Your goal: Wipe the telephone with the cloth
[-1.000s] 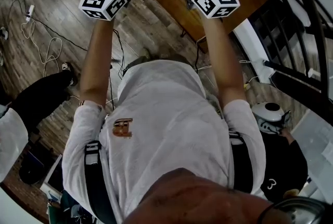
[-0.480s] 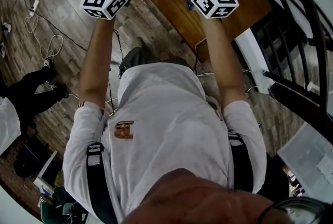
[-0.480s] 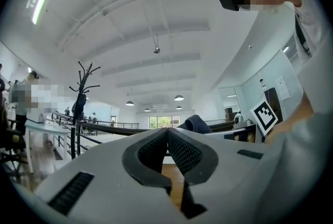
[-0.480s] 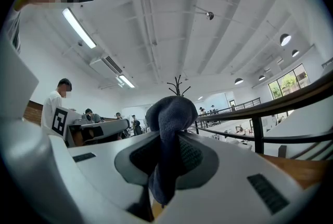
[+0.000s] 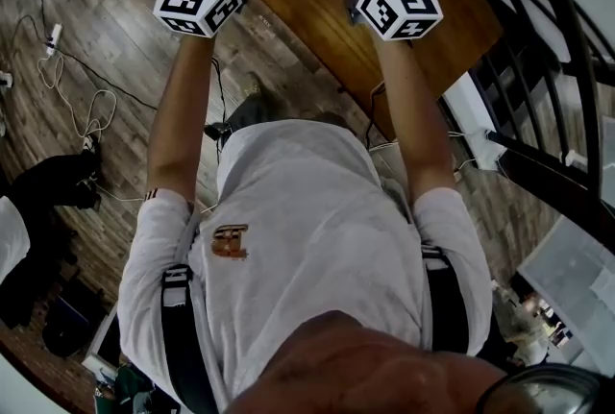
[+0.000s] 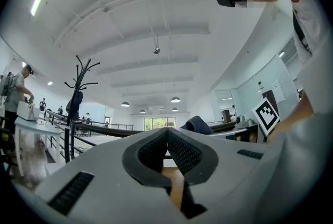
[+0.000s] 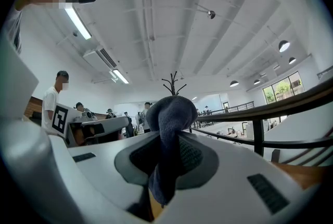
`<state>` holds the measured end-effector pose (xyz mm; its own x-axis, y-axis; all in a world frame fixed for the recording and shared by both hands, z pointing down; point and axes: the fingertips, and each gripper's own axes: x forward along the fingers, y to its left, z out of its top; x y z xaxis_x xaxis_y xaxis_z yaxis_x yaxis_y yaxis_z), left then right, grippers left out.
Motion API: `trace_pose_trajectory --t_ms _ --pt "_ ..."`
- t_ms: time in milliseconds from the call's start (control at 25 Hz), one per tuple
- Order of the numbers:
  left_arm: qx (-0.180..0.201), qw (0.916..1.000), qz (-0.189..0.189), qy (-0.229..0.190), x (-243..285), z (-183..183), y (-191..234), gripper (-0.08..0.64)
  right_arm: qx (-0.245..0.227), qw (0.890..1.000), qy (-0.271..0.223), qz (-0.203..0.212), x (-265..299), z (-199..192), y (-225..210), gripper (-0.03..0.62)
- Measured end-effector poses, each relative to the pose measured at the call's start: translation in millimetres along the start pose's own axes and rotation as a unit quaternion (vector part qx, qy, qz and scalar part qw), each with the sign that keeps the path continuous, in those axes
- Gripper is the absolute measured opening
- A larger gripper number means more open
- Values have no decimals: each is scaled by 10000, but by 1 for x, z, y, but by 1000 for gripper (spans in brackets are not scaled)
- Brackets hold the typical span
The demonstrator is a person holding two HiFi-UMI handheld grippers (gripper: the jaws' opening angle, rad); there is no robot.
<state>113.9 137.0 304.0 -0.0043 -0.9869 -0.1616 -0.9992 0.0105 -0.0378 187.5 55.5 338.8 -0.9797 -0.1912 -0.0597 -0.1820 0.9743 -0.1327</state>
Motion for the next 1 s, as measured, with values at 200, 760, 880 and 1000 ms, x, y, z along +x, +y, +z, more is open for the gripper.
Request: trace_pose_trajectory --t_ms 200,760,880,1000 --pt "20 9995 -322 33 8 -3 63 18 -28 9995 37 -311 62 -6 7 78" --pt "-3 9960 -881 120 42 -15 142 18 -100 9947 117 -1016 128 -7 -8 78" --pt "-64 9957 -914 120 42 -19 151 18 -121 9939 181 -1083 133 -12 -8 78" --pt "-87 9955 -936 126 45 -22 156 18 -141 9933 193 -1134 137 -12 -9 78"
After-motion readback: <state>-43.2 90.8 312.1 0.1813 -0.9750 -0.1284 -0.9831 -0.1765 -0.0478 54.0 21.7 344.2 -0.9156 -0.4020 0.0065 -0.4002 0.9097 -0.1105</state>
